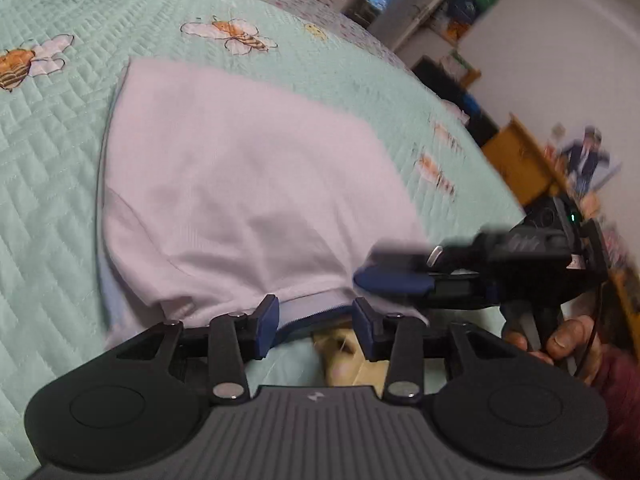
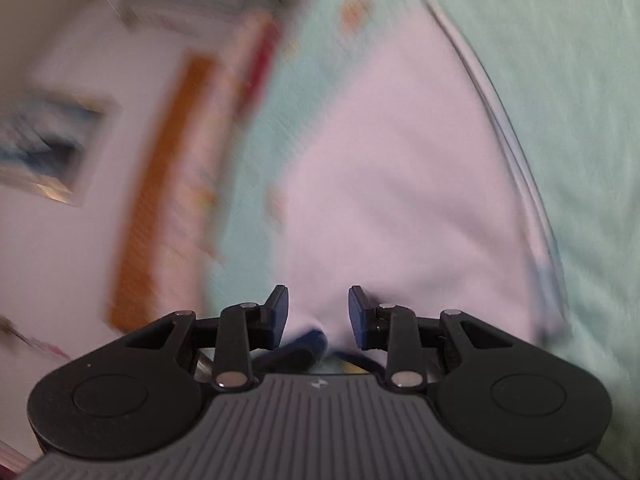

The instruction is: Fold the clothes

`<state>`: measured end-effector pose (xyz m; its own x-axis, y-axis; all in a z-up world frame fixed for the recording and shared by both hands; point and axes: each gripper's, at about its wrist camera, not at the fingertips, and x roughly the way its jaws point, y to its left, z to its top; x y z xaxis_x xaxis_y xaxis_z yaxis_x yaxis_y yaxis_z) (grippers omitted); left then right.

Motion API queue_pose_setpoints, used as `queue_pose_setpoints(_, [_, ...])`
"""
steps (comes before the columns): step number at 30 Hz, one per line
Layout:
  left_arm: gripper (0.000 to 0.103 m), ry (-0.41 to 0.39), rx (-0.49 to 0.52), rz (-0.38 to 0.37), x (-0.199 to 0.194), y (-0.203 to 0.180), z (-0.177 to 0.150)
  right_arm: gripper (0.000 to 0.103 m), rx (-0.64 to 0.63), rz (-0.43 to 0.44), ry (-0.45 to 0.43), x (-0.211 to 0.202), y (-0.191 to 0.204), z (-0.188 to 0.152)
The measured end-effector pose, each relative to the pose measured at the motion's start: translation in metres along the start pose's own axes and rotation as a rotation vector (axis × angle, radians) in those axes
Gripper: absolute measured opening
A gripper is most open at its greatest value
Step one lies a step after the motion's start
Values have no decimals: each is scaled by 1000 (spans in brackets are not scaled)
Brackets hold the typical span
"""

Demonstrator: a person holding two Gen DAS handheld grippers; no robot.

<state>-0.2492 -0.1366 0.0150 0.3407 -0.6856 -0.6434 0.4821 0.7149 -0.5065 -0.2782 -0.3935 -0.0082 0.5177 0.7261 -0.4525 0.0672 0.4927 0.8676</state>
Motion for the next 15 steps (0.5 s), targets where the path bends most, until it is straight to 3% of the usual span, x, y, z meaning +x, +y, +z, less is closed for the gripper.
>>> queue_pose_setpoints(1, [42, -5, 10, 2, -2, 0, -3, 9, -18, -9, -7, -3, -1, -5])
queue_pose_setpoints(3, [42, -16, 15, 14, -3, 0, -1, 12, -26, -3, -50, -16, -2, -9])
queue_pose_setpoints(5, [42, -42, 41, 45, -6, -4, 0, 22, -41, 26, -78, -20, 2, -11])
queue_pose_setpoints(8, [47, -31, 81, 42, -3, -6, -5, 26, -72, 76, -104, -22, 8, -15])
queue_pose_setpoints(9, [46, -7, 75, 45, -2, -4, -7, 28, -74, 53, -86, -17, 6, -17])
queue_pose_setpoints(11, [46, 3, 54, 9, -7, 0, -4, 1, -49, -1, -54, -14, -1, -17])
queue_pose_setpoints(13, [46, 11, 29, -46, -15, 3, 4, 8, -22, -21, -51, -17, -5, -13])
queue_pose_setpoints(15, [46, -28, 5, -82, -23, 7, 20, 27, -4, 20, -94, -30, -3, -4])
